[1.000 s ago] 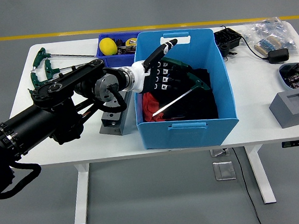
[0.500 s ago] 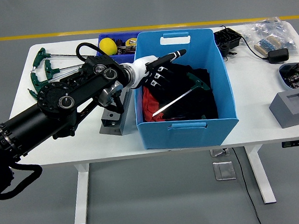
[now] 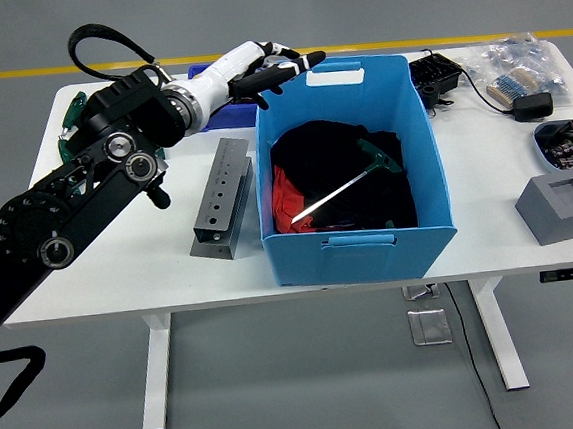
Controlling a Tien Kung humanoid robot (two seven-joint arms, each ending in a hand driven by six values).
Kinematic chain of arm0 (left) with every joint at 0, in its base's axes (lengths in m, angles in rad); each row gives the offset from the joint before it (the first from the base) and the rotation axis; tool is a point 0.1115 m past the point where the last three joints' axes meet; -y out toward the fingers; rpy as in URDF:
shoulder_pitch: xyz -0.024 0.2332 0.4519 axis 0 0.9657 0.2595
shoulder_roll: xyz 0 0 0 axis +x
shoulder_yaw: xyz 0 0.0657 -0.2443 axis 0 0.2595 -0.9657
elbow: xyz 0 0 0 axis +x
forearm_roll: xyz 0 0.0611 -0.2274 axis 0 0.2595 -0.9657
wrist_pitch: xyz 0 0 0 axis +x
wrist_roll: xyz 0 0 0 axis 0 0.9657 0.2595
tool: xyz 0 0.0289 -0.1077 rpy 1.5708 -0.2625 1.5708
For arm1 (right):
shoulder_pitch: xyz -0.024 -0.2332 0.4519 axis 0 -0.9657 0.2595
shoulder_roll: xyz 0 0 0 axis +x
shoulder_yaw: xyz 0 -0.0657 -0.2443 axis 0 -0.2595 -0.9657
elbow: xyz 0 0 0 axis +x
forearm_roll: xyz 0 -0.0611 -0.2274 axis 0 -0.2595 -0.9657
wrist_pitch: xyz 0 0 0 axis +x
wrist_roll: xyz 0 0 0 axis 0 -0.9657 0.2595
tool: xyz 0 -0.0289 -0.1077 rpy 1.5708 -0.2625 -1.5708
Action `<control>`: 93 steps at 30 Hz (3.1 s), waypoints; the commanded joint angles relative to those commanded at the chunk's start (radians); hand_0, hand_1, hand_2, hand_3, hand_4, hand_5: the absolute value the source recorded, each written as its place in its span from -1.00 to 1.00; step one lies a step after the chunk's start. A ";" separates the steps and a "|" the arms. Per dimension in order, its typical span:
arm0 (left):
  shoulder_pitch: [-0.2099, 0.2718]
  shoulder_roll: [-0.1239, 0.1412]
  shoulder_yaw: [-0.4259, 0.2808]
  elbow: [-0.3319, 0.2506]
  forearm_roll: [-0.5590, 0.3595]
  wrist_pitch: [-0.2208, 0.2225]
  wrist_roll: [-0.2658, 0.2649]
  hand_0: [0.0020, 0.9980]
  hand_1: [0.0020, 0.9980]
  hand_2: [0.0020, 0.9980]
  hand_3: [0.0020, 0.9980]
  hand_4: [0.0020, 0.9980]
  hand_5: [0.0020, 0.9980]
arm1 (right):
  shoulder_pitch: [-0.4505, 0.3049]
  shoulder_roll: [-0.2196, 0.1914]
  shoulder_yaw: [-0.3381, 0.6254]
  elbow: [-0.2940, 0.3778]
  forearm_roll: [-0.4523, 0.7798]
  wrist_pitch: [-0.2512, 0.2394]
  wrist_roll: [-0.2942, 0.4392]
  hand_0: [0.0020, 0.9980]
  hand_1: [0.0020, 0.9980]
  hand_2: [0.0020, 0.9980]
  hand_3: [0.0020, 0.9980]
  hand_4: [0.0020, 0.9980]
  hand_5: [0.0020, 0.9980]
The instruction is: Lift tool from toolbox,place it in box,lift tool from toolbox,place it in box
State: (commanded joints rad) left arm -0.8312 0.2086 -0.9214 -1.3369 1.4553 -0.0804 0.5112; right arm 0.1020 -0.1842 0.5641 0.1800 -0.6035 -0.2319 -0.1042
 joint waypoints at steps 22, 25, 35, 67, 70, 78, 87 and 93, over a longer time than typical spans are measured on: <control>0.692 -0.025 -0.239 -0.224 0.000 0.259 -0.470 0.76 0.86 1.00 0.87 0.87 0.73 | -0.015 0.011 0.125 0.000 -0.104 0.015 -0.017 0.30 0.21 0.41 0.12 0.59 0.23; 0.778 -0.068 -0.220 -0.211 -0.114 0.310 -0.534 0.76 0.86 1.00 0.87 0.87 0.73 | -0.020 0.012 0.156 0.000 -0.132 0.020 -0.023 0.30 0.21 0.41 0.12 0.59 0.23; 0.977 -0.143 -0.306 -0.204 -0.251 0.504 -0.845 0.80 0.87 1.00 0.82 0.81 0.65 | -0.011 0.012 0.170 0.000 -0.168 0.021 -0.034 0.30 0.20 0.41 0.12 0.58 0.23; 0.913 -0.164 -0.591 -0.213 -0.190 0.488 -0.881 0.65 0.69 0.87 0.74 0.72 0.52 | 0.028 -0.004 0.158 0.000 -0.117 0.012 -0.027 0.29 0.19 0.38 0.10 0.56 0.25; 0.908 -0.162 -0.590 -0.213 -0.195 0.499 -0.887 0.65 0.70 0.88 0.75 0.71 0.51 | 0.025 -0.003 0.153 0.000 -0.112 0.012 -0.026 0.29 0.19 0.38 0.10 0.56 0.26; 0.883 -0.158 -0.581 -0.206 -0.190 0.515 -0.892 0.66 0.70 0.88 0.75 0.71 0.48 | 0.024 -0.004 0.148 0.000 -0.090 0.009 -0.018 0.29 0.19 0.38 0.10 0.56 0.26; 0.868 -0.149 -0.578 -0.198 -0.178 0.511 -0.861 0.66 0.71 0.89 0.77 0.73 0.43 | 0.026 -0.003 0.152 0.000 -0.090 -0.004 -0.016 0.29 0.19 0.38 0.10 0.55 0.26; 0.858 -0.144 -0.577 -0.194 -0.173 0.520 -0.847 0.66 0.71 0.96 0.80 0.79 0.34 | 0.028 0.000 0.154 0.000 -0.088 -0.009 -0.017 0.29 0.18 0.38 0.11 0.54 0.28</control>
State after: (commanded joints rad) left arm 0.0263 0.0642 -1.4988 -1.5311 1.2819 0.4397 -0.3360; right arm 0.1302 -0.1847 0.7179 0.1800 -0.6919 -0.2410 -0.1214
